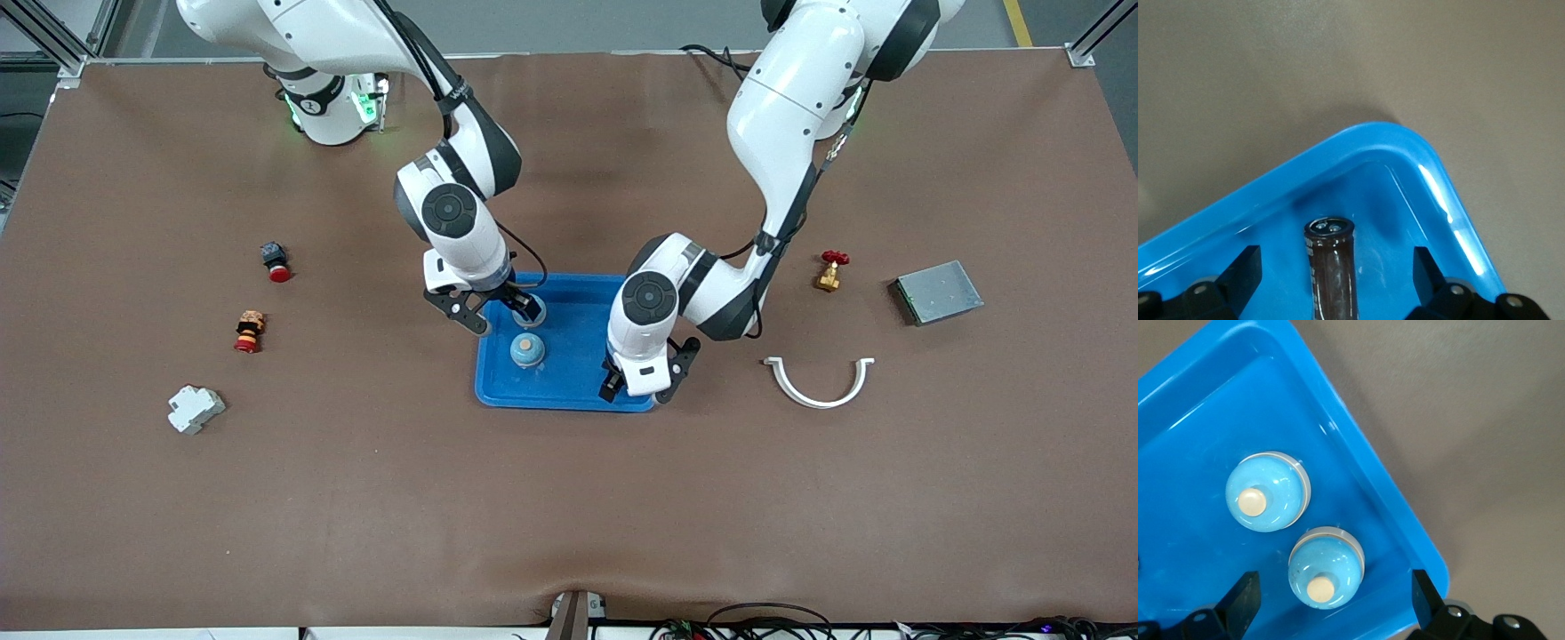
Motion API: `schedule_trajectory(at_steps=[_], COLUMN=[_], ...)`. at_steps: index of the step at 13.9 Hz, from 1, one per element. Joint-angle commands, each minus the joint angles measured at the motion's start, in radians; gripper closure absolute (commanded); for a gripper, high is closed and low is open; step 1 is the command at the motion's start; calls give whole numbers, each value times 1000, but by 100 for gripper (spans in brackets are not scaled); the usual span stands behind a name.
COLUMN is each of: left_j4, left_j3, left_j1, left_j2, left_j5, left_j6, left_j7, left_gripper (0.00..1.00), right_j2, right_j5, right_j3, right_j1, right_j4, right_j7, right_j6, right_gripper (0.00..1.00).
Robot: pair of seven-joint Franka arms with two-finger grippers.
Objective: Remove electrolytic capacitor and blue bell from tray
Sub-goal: 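Grasp the capacitor with the left gripper while the right gripper grasps a bell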
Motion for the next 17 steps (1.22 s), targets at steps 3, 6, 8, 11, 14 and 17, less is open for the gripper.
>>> schedule_trajectory(at_steps=[3, 6, 8, 11, 14, 17], left_j4=[21, 21, 21, 22, 23, 23], left_j3=[10, 10, 10, 10, 10, 10], left_j1=[-11, -10, -11, -11, -11, -11], left_j2=[15, 15, 14, 14, 14, 14], left_j5=[23, 22, 22, 22, 22, 22], left_j6=[17, 25, 25, 25, 25, 25], left_j7=[-18, -27, -39, -45, -45, -45], left_gripper=[0, 0, 0, 10, 35, 69], right_j2=[54, 71, 85, 104, 117, 130], right_j5=[24, 26, 26, 26, 26, 26], right_j3=[-10, -10, -10, -10, -10, -12], right_j1=[30, 41, 48, 50, 53, 61], right_j4=[16, 19, 27, 41, 48, 54], right_j7=[34, 43, 64, 69, 69, 69], right_j6=[54, 65, 73, 74, 84, 96], right_gripper=[0, 0, 0, 0, 0, 0])
